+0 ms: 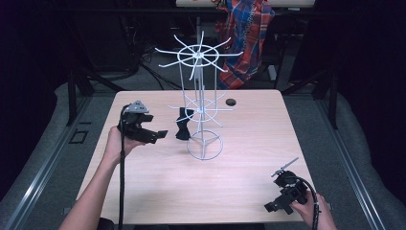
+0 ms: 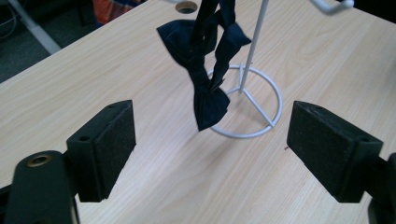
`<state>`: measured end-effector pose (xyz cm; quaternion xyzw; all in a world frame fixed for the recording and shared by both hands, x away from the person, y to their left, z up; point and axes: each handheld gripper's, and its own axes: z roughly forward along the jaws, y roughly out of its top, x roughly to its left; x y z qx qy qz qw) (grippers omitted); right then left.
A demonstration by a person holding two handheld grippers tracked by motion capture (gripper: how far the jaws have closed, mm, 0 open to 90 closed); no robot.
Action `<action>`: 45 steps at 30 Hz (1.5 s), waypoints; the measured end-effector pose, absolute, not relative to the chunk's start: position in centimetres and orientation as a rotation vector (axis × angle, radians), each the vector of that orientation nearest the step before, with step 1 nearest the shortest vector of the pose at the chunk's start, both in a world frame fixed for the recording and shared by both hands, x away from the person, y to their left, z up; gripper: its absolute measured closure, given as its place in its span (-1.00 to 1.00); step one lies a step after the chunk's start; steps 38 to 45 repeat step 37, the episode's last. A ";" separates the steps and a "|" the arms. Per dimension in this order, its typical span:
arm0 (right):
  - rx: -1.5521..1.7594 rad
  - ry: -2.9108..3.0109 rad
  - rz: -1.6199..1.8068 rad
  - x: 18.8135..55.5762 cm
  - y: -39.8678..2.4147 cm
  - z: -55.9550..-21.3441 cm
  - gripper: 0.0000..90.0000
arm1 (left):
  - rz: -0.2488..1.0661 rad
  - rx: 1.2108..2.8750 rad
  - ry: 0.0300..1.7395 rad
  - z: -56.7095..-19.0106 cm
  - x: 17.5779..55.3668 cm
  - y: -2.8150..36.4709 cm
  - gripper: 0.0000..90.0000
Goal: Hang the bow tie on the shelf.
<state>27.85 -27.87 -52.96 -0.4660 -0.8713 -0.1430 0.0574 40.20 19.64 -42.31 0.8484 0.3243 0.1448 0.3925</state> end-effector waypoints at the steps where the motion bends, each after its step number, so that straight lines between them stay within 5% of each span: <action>1: -1.413 -2.641 -0.435 27.9 -27.9 -53.0 -0.84 | 0.372 2.153 0.837 -42.4 40.0 19.8 -0.67; 15: -1.401 -2.649 -0.450 27.9 -27.8 -53.0 -0.83 | 0.411 2.221 1.080 -45.1 37.1 21.2 -0.99; 45: -1.376 -2.681 -0.430 27.8 -27.6 -52.9 -0.84 | 0.510 2.281 1.295 -49.3 34.5 23.7 -1.00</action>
